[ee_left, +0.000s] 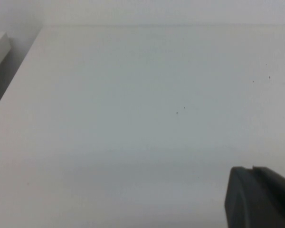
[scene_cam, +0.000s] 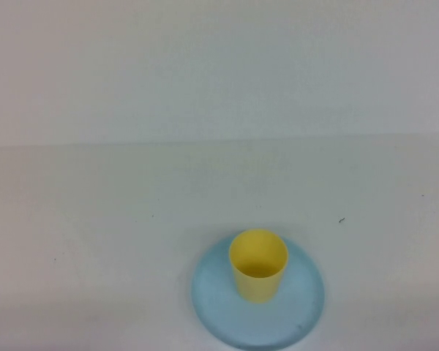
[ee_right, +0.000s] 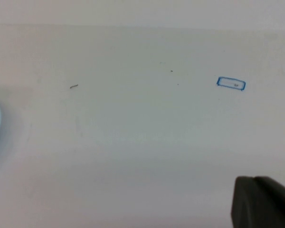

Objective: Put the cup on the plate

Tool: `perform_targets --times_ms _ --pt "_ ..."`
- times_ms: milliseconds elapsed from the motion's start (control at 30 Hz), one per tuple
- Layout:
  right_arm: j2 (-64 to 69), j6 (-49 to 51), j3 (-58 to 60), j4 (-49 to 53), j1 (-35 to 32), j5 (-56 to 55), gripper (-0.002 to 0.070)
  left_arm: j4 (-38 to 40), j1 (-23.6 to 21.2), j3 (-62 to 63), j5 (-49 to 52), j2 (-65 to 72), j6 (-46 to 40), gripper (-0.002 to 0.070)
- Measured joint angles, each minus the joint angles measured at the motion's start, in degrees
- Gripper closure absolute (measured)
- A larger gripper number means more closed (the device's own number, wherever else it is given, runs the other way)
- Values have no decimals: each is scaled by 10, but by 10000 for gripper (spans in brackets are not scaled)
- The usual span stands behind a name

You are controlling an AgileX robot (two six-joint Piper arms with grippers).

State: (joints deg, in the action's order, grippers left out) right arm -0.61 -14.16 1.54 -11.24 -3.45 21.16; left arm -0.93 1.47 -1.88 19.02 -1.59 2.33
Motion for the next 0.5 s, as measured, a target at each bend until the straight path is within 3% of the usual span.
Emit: perform_targets --times_ms 167,500 --pt "0 106 0 46 0 -3 676 0 0 0 0 0 0 674" --pt "0 142 0 84 0 -5 676 0 0 0 0 0 0 673"
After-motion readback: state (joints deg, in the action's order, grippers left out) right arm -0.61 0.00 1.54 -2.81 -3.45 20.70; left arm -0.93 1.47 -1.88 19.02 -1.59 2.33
